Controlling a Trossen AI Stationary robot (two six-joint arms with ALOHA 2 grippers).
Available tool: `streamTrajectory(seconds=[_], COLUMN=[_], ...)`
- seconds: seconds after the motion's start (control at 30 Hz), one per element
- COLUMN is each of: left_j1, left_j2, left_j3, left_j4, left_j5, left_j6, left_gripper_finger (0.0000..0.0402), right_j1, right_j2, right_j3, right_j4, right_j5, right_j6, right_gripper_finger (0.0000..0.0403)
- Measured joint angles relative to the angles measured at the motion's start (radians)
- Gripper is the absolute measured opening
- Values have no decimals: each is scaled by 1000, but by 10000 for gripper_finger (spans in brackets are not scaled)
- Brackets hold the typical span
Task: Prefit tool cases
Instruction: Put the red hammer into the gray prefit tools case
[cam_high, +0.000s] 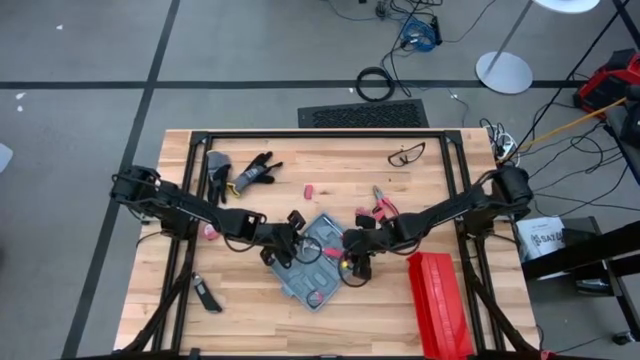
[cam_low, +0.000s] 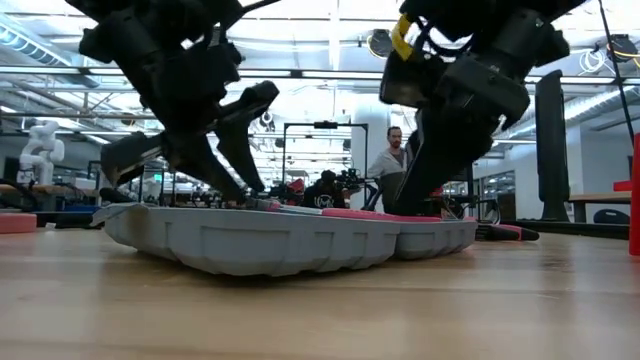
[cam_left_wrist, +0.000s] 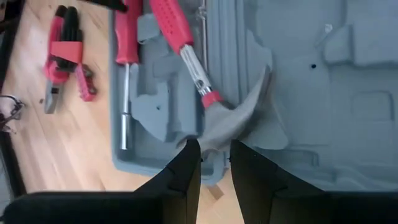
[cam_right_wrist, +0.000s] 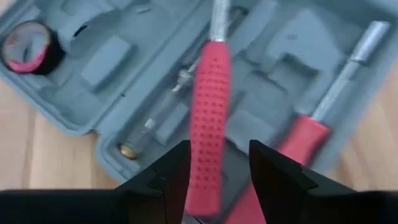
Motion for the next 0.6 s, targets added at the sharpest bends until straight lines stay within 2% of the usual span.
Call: streamTrajectory(seconds=[0.33,0.4,0.5,0.6], left_j1=[4,4,4,3], left_j2=[96,100,90,65], left_j3=[1,0,-2,-3], left_j4=[39,60,79,81], left_j5=[-2,-2,-5,-4], left_j6=[0,-3,-10,-42], left_gripper_finger=[91,91,91,91], right_j1=[2,-1,-5,-6], right_j2=[132,134,126,107], right_j3=[75,82,85,84], right_j4=[-7,-15,-25,-40], right_j5=[-39,-53,-65,-66], right_j6=[-7,5,42,43], right_gripper_finger=[152,134,82,77])
